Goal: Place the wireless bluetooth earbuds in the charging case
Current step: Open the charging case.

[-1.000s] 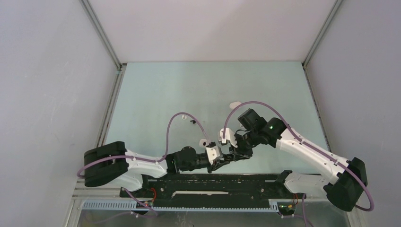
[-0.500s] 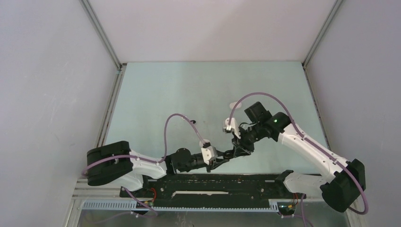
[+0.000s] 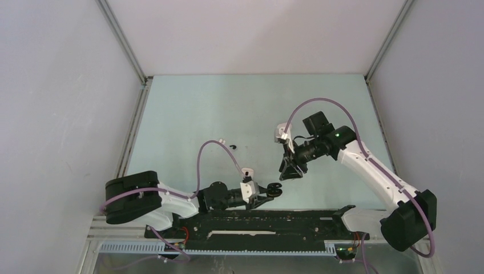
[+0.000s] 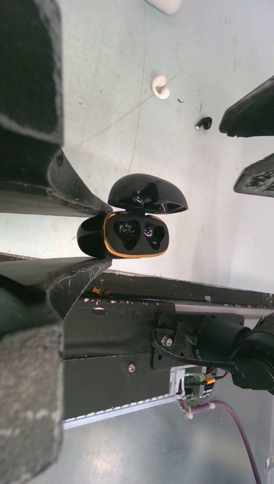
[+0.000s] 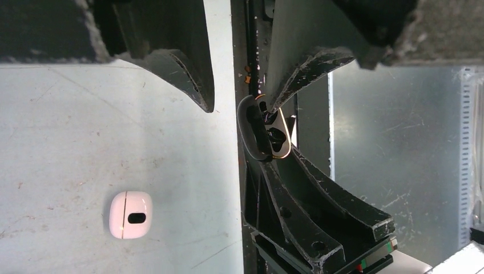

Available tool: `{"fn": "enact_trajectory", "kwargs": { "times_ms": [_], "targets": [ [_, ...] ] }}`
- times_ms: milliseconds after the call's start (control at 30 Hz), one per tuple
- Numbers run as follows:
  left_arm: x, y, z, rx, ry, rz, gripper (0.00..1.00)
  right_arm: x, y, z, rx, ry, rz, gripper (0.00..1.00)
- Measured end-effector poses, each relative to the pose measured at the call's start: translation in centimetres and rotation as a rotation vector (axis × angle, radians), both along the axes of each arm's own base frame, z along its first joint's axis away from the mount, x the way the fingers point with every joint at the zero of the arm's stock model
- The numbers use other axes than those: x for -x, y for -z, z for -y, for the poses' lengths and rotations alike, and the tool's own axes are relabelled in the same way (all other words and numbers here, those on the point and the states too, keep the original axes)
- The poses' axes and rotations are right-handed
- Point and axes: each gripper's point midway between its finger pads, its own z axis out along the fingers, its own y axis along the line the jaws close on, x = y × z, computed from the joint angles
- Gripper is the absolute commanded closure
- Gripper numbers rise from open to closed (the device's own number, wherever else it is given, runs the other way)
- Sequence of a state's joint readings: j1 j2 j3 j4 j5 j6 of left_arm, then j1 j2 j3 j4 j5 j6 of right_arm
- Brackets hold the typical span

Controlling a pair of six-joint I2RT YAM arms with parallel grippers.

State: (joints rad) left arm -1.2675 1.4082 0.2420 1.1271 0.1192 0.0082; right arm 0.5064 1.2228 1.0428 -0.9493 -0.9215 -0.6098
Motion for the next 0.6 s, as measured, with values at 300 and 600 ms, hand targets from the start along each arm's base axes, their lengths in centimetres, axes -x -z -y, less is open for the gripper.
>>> {"fn": "enact_trajectory", "kwargs": {
  "times_ms": [300,600],
  "targets": [
    [0.1,0.1,-0.2,0.005,0.001,-0.002,1.0,0.6,-0.6,0.7,-0.033,-0.027,0.016,0.39],
    [0.4,-0.8,-0.2,0.034,0.014,-0.018,1.0,-2.4,-0.3,2.5,-0.01,0.095,0.051,0.57]
  ]
}}
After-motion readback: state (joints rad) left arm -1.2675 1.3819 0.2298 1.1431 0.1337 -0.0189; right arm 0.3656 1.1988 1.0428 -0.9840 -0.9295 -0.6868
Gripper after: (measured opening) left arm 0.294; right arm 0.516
